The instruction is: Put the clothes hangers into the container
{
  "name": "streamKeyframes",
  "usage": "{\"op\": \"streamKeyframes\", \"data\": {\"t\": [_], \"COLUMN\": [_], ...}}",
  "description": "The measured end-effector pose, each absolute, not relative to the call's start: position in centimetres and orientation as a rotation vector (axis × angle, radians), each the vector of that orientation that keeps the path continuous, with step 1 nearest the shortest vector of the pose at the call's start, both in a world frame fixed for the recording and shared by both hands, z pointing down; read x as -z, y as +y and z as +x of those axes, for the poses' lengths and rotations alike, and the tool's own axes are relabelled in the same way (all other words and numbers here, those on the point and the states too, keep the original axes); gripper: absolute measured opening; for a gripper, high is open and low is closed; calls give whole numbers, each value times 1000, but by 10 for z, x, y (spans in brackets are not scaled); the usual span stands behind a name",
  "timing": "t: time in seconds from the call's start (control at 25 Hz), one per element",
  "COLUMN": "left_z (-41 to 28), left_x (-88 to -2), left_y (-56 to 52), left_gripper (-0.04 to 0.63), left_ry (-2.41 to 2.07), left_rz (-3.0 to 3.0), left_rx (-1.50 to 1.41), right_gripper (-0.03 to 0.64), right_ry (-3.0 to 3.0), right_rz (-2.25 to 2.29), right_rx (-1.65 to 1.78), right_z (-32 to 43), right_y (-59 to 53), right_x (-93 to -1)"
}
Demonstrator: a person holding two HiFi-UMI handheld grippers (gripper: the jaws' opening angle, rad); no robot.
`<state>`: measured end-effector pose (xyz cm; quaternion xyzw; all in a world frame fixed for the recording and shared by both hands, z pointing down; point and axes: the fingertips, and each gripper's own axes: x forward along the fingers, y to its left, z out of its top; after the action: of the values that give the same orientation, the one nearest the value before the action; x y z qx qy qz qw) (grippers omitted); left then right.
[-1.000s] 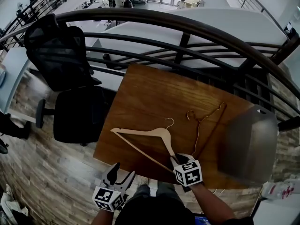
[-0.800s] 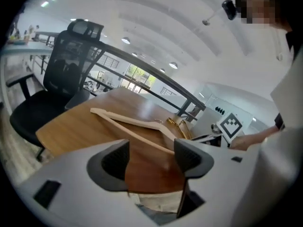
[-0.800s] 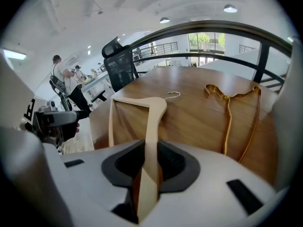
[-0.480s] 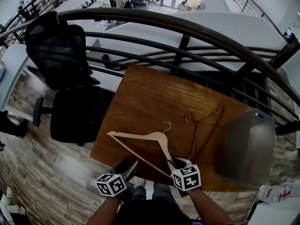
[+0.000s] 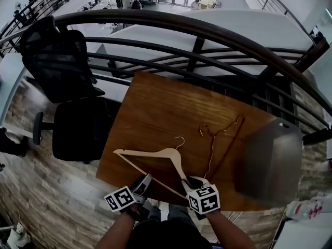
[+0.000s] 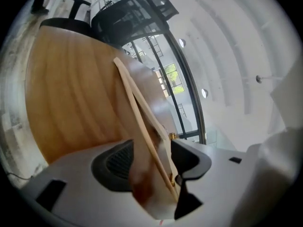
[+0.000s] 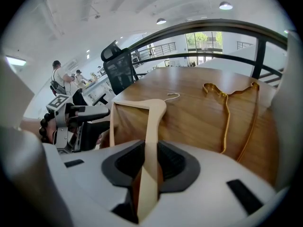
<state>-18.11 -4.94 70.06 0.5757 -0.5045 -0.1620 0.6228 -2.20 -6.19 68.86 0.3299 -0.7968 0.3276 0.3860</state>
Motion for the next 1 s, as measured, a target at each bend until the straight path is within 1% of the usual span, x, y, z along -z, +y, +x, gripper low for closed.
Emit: {"op": "streamKeyframes", "data": {"t": [0.08,0.16,0.2,0.44,0.72,1.0], "left_z": [-180,-179,-178,-191,-217,-229], "left_x": [-705,-706,-706,-703,-708,-712], "left_y": [-53,-57,-59,-73,-85,-94], "left_gripper": [226,168,154,160,216,222], "left_ry": [-1140,-1132,-1135,-1194,-1273,-1303], "left_rz": [1282,1260,1255,1193,1123,1082], "left_rx": [397,406,407,538,627,688], "right_gripper": [78,80,80,80,80,83], "right_ry": [-2028,-2026,-2026,-2046,-2075,-2101], "right_rz": [836,835,834,819,743,656], "right_rx": [-837,-838,-838,-867,-869,-869], "right_z": [-22,-21,-20,-15,-3,3], "right_y": [-61,-60,-60,-59,-51,-44], "right_x": [-690,-690,-689,-682,-673,-673]}}
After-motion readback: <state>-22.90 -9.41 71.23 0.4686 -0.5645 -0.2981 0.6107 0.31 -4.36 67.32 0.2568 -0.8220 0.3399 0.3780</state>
